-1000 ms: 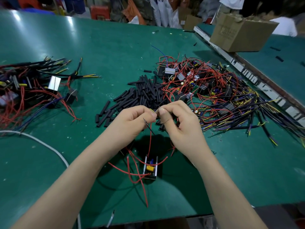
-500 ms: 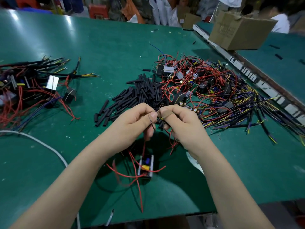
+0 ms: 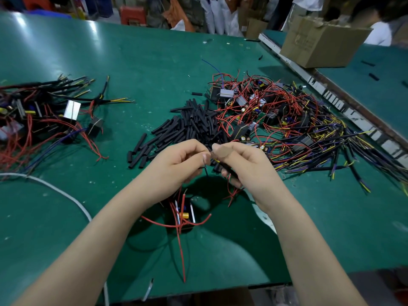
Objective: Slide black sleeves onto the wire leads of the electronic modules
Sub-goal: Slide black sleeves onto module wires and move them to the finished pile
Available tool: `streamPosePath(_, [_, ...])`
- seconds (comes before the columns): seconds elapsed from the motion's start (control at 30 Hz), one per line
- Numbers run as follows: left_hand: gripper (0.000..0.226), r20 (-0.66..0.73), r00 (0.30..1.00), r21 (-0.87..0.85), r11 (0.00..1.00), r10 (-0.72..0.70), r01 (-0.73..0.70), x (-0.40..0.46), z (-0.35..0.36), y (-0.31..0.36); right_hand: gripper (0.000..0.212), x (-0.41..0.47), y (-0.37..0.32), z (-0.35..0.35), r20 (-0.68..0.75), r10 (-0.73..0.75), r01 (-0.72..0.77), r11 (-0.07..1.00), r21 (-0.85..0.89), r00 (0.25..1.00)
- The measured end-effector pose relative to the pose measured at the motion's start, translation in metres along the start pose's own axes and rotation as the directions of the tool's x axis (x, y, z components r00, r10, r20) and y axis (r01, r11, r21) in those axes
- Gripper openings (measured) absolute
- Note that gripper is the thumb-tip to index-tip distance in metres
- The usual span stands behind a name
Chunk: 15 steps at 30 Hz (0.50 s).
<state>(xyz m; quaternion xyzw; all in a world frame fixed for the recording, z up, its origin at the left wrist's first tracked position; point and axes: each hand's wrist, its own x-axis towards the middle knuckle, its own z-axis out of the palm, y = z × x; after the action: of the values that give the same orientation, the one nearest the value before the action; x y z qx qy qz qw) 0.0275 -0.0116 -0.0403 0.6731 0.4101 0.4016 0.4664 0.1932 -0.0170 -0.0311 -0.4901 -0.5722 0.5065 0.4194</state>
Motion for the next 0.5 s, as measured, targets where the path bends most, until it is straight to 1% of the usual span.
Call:
streamPosePath(0.07, [0.022, -0.011, 1.000, -0.007, 1.000, -0.026, 0.026, 0.001, -0.001, 0.000, 0.011, -0.001, 0.002, -0.003, 0.018, -0.070, 0.071, 0.997, -0.034, 0.997])
streamPosePath(0.1, [0.024, -0.016, 0.999, -0.022, 0.999, -0.044, 0.044, 0.001, -0.002, -0.001, 0.008, -0.001, 0.003, -0.003, 0.014, -0.131, 0.131, 0.988, -0.083, 0.991])
streamPosePath(0.17, [0.031, -0.025, 0.996, -0.062, 0.994, -0.087, 0.085, 0.003, -0.003, 0.000, 0.006, 0.000, 0.006, -0.003, 0.002, -0.294, 0.283, 0.917, -0.280, 0.956])
streamPosePath(0.23, [0.036, -0.037, 0.991, -0.089, 0.989, -0.125, 0.121, 0.004, -0.002, 0.001, 0.006, 0.000, 0.009, -0.001, -0.016, -0.423, 0.378, 0.826, -0.419, 0.906])
streamPosePath(0.37, [0.032, -0.047, 0.983, -0.086, 0.981, -0.178, 0.174, 0.004, 0.001, 0.003, 0.010, 0.002, 0.016, 0.000, -0.042, -0.554, 0.435, 0.696, -0.572, 0.832])
streamPosePath(0.5, [0.036, -0.029, 0.975, -0.110, 0.970, -0.219, 0.215, 0.005, 0.000, 0.005, 0.010, 0.004, 0.018, 0.004, -0.080, -0.633, 0.482, 0.658, -0.578, 0.770])
